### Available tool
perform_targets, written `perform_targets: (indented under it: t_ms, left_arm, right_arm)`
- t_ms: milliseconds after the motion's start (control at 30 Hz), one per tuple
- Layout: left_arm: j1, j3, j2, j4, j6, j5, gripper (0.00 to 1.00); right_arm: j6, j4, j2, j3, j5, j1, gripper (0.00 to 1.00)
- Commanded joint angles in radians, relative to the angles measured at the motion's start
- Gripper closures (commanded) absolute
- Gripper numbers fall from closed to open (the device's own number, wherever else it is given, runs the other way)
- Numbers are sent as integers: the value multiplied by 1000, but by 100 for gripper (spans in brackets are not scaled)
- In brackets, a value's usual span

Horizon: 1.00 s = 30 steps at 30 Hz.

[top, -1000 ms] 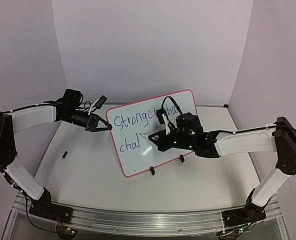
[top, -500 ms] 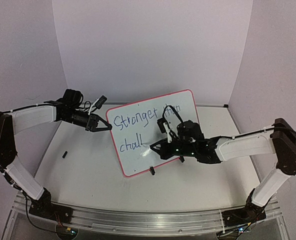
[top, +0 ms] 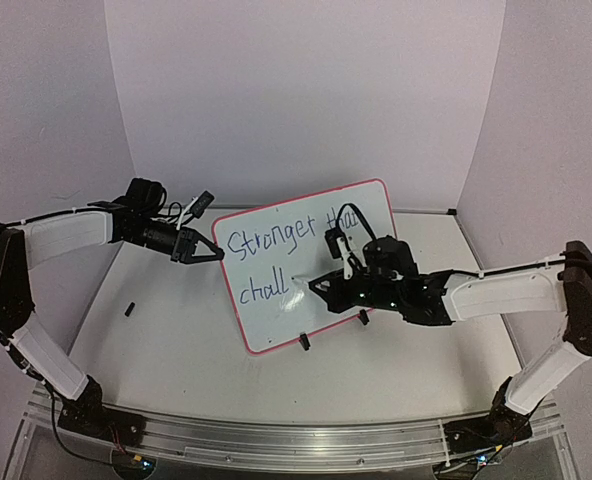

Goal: Write a sentence on the whiteboard
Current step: Write on the whiteboard with the whiteboard.

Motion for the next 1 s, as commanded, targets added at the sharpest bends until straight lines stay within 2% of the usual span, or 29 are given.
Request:
perform_targets:
  t_ms: [0,567,967]
  left_arm:
    - [-31,26,18,5,65,-37,100]
    - [-30,26,19,3,66,-36,100]
    - [-31,26,16,3,67,-35,100]
  right_arm:
    - [-14,4,-29,16,15,-3,100]
    - [0,20,47,32,1,-3,100]
    - [4,-2,-7,4,75,-5,100]
